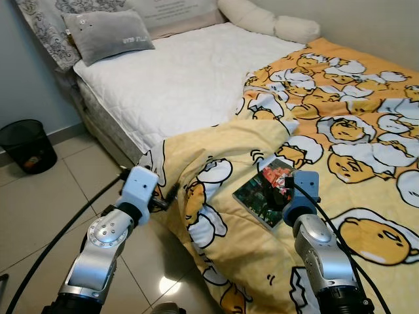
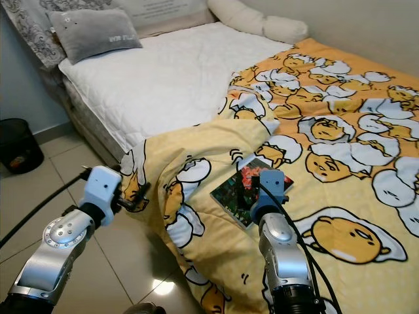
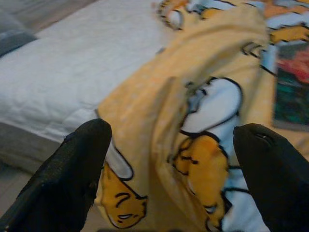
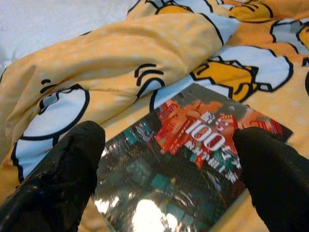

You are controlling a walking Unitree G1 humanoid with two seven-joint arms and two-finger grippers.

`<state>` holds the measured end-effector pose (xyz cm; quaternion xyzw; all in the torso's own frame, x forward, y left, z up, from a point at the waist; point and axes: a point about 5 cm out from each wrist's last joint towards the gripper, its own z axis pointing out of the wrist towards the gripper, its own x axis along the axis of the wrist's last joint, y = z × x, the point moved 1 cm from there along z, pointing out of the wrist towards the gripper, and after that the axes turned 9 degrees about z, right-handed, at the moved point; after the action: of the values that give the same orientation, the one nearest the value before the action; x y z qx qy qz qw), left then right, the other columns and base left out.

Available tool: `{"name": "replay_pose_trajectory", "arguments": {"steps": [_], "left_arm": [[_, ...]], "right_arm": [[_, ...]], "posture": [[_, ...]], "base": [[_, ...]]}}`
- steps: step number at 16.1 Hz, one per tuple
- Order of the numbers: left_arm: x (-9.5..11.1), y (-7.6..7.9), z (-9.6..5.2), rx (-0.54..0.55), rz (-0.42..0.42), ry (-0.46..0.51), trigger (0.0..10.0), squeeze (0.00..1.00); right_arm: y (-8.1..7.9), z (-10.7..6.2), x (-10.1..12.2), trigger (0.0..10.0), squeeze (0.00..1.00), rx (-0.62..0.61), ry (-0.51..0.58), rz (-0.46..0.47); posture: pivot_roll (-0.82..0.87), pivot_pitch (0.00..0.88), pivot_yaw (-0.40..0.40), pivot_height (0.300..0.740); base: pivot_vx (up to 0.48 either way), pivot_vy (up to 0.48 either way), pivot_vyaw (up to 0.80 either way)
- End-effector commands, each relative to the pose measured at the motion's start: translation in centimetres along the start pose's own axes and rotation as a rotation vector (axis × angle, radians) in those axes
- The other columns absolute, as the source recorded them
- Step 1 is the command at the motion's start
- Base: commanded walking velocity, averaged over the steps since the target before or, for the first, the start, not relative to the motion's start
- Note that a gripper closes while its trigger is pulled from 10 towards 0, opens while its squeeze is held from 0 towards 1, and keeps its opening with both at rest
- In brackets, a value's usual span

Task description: Clean up the room

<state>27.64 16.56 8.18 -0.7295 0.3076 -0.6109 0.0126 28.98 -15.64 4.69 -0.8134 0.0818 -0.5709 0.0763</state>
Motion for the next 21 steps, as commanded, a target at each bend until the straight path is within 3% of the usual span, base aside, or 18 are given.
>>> {"name": "replay_pose_trajectory", "arguments": {"steps": [1,3,4,7,9,10,15,19,21], "left_arm": [[0.3,0.0,0.1,-0.024,0.025,0.007,10.0,1.0],[0.4,0.6,0.3,-0.132,0.048,0.018,10.0,1.0],[0.7,0.8,0.4,-0.218,0.06,0.034,10.0,1.0],[1.1,1.7,-0.1,-0.449,0.081,0.036,10.0,1.0],[0.9,2.1,-0.4,-0.528,0.089,0.014,10.0,1.0],[0.9,2.1,-0.4,-0.536,0.091,0.013,10.0,1.0],[0.8,2.1,-0.6,-0.577,0.08,0.005,10.0,0.99],[0.7,2.0,-0.7,-0.579,0.082,-0.001,10.0,0.99],[0.6,2.0,-0.7,-0.582,0.082,-0.004,10.0,0.99]], "right_arm": [[0.0,0.4,0.4,10.0,0.5,0.002,-0.011,0.021],[0.5,1.1,-0.3,10.0,0.49,-0.03,-0.122,0.137],[1.0,1.7,-0.1,10.0,0.0,-0.077,-0.159,0.231],[1.4,2.6,-0.6,10.0,0.0,-0.097,-0.282,0.443],[1.8,2.5,-1.3,10.0,0.0,-0.104,-0.328,0.461],[1.8,2.5,-1.4,10.0,0.0,-0.106,-0.331,0.464],[1.6,2.7,-1.9,10.0,0.0,-0.034,-0.348,0.741],[1.7,2.7,-1.6,10.0,0.0,0.018,-0.343,0.808],[1.9,2.8,-2.7,10.0,0.0,-0.005,-0.379,0.803]], "posture": [[0.09,0.0,0.007,0.74],[0.09,0.0,0.006,0.74],[0.09,0.0,0.007,0.74],[0.09,0.0,0.01,0.74],[0.09,0.0,0.01,0.74],[0.09,0.0,0.01,0.74],[0.09,0.0,0.012,0.74],[0.09,0.0,0.01,0.74],[0.09,0.0,0.012,0.74]], "base": [[0.0,0.0,0.0],[0.0,0.0,0.0],[0.0,0.0,0.0],[0.0,0.0,0.0],[0.0,0.0,0.0],[0.0,0.0,0.0],[0.0,0.0,0.0],[0.0,0.0,0.0],[0.0,0.0,0.0]]}}
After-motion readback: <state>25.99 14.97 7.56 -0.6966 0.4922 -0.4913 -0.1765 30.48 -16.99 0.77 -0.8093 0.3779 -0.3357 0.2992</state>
